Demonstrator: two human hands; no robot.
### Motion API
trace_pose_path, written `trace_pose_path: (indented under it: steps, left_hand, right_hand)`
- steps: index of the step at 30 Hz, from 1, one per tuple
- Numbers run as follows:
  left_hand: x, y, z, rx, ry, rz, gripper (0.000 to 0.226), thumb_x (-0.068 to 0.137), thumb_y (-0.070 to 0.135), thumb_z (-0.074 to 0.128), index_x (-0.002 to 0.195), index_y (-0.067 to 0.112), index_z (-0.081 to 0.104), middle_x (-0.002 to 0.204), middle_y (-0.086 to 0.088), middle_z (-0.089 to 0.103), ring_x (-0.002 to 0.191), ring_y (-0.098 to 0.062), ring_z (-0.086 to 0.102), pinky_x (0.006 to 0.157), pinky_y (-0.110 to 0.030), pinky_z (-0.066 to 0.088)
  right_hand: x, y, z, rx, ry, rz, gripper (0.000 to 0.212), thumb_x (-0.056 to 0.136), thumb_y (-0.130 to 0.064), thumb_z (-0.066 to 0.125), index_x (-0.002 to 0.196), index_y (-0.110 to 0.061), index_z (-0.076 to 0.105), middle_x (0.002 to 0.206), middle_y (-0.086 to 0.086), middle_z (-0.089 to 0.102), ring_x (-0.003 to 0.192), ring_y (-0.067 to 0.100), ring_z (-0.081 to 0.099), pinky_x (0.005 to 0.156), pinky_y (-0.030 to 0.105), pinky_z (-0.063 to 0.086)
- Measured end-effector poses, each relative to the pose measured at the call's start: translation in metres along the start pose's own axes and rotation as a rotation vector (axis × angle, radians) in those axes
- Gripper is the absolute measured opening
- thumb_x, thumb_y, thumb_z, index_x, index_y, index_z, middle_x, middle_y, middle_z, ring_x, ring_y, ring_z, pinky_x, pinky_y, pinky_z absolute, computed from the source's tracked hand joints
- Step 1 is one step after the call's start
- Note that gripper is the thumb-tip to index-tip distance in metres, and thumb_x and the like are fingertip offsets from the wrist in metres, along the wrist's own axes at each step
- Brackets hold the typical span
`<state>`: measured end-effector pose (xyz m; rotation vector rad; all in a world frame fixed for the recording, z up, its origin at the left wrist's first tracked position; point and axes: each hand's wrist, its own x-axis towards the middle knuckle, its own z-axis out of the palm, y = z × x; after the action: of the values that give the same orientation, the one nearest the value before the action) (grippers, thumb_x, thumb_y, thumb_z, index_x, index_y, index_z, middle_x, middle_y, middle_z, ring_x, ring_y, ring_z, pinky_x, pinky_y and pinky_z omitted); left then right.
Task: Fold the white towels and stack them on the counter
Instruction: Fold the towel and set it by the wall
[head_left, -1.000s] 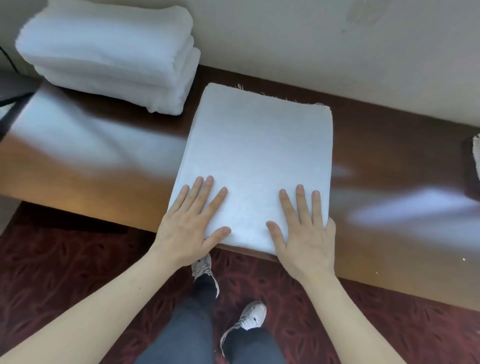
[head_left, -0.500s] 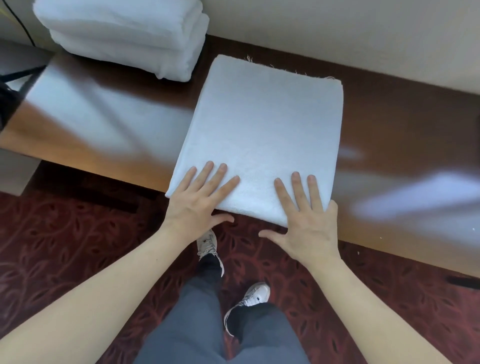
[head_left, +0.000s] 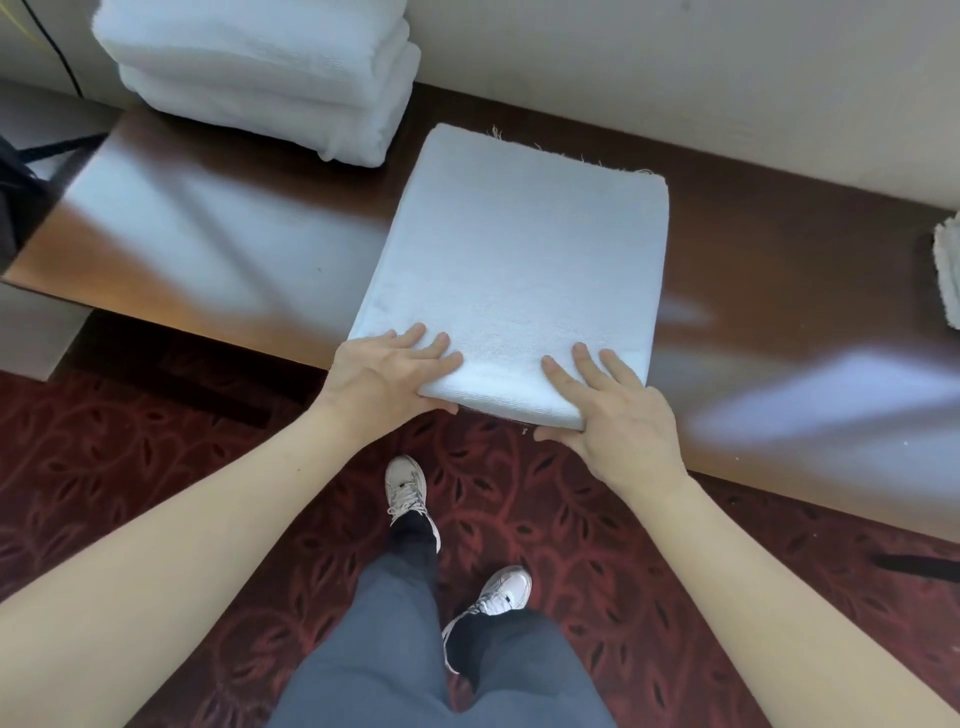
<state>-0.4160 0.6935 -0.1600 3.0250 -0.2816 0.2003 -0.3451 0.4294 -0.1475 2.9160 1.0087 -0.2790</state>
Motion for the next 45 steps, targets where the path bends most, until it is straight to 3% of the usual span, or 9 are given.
trace_pose_path:
  steps: [4, 8, 11, 14, 20, 29, 33, 37, 45]
  left_hand:
    - [0.023, -0.010, -0.023, 0.060, -0.458, -0.173, 0.079, 0.062, 0.094, 0.025, 0.126, 0.055, 0.051, 0.121, 0.021, 0.062, 0.114, -0.004, 0.060, 0.085, -0.027, 0.049]
    - [0.050, -0.023, -0.041, 0.033, -0.452, -0.168, 0.070, 0.057, 0.095, 0.047, 0.099, 0.043, 0.070, 0.084, 0.012, 0.070, 0.085, -0.013, 0.063, 0.066, -0.027, 0.044]
    - [0.076, -0.035, -0.054, -0.060, -0.479, -0.150, 0.074, 0.051, 0.094, 0.054, 0.063, 0.020, 0.052, 0.047, 0.010, 0.044, 0.053, -0.013, 0.045, 0.048, -0.028, 0.030]
    - [0.109, -0.051, -0.066, -0.247, -0.534, -0.161, 0.076, 0.050, 0.085, 0.068, 0.055, 0.017, 0.035, 0.042, 0.006, 0.025, 0.045, -0.015, 0.026, 0.048, -0.031, 0.019]
    - [0.182, -0.085, -0.078, -0.328, -0.507, -0.074, 0.067, 0.055, 0.078, 0.073, 0.056, 0.021, 0.037, 0.042, 0.006, 0.028, 0.045, -0.015, 0.027, 0.048, -0.031, 0.016]
    - [0.258, -0.122, -0.075, -0.332, -0.524, -0.006, 0.065, 0.070, 0.084, 0.056, 0.065, 0.021, 0.041, 0.056, 0.009, 0.043, 0.055, -0.012, 0.042, 0.050, -0.031, 0.027]
    - [0.271, -0.132, -0.061, -0.343, -0.457, -0.004, 0.053, 0.066, 0.089, 0.050, 0.098, 0.047, 0.046, 0.080, 0.012, 0.054, 0.081, -0.012, 0.054, 0.057, -0.025, 0.032]
    - [0.275, -0.130, -0.043, -0.331, -0.339, 0.013, 0.047, 0.069, 0.086, 0.045, 0.093, 0.050, 0.029, 0.064, 0.006, 0.051, 0.061, -0.008, 0.048, 0.052, -0.027, 0.028]
    - [0.288, -0.142, -0.011, -0.220, -0.269, -0.081, 0.059, 0.071, 0.090, 0.033, 0.099, 0.038, 0.038, 0.057, 0.007, 0.047, 0.055, -0.006, 0.046, 0.052, -0.029, 0.035]
  right_hand:
    - [0.015, 0.008, -0.026, 0.072, -0.209, 0.015, 0.079, 0.079, -0.081, 0.043, 0.149, -0.051, 0.025, 0.159, -0.013, 0.027, 0.145, 0.017, 0.027, 0.097, 0.039, 0.047]
    - [0.035, 0.017, -0.054, 0.142, -0.382, 0.088, 0.078, 0.072, -0.088, 0.047, 0.142, -0.053, 0.038, 0.141, -0.014, 0.051, 0.127, 0.019, 0.049, 0.088, 0.038, 0.047]
    - [0.053, 0.028, -0.075, 0.298, -0.436, 0.158, 0.060, 0.063, -0.087, 0.058, 0.103, -0.043, 0.063, 0.098, -0.015, 0.067, 0.094, 0.017, 0.061, 0.067, 0.031, 0.045]
    - [0.075, 0.041, -0.097, 0.456, -0.433, 0.189, 0.052, 0.059, -0.082, 0.066, 0.071, -0.031, 0.062, 0.064, -0.008, 0.062, 0.060, 0.010, 0.057, 0.052, 0.028, 0.037]
    - [0.126, 0.070, -0.137, 0.484, -0.470, 0.280, 0.063, 0.049, -0.085, 0.067, 0.073, -0.027, 0.065, 0.049, -0.014, 0.054, 0.046, 0.006, 0.046, 0.050, 0.026, 0.035]
    - [0.196, 0.105, -0.165, 0.475, -0.431, 0.303, 0.064, 0.047, -0.077, 0.075, 0.076, -0.020, 0.067, 0.065, -0.004, 0.066, 0.059, 0.016, 0.058, 0.055, 0.031, 0.038]
    - [0.221, 0.117, -0.166, 0.479, -0.463, 0.258, 0.044, 0.054, -0.071, 0.078, 0.069, -0.031, 0.068, 0.068, -0.008, 0.069, 0.056, 0.007, 0.060, 0.053, 0.027, 0.040]
    - [0.243, 0.129, -0.159, 0.486, -0.532, 0.199, 0.039, 0.062, -0.065, 0.079, 0.073, -0.028, 0.071, 0.070, -0.010, 0.072, 0.065, 0.010, 0.067, 0.057, 0.027, 0.044]
    - [0.300, 0.150, -0.147, 0.413, -0.529, 0.066, 0.047, 0.060, -0.061, 0.082, 0.077, -0.019, 0.071, 0.066, -0.005, 0.061, 0.059, 0.012, 0.053, 0.057, 0.029, 0.036]
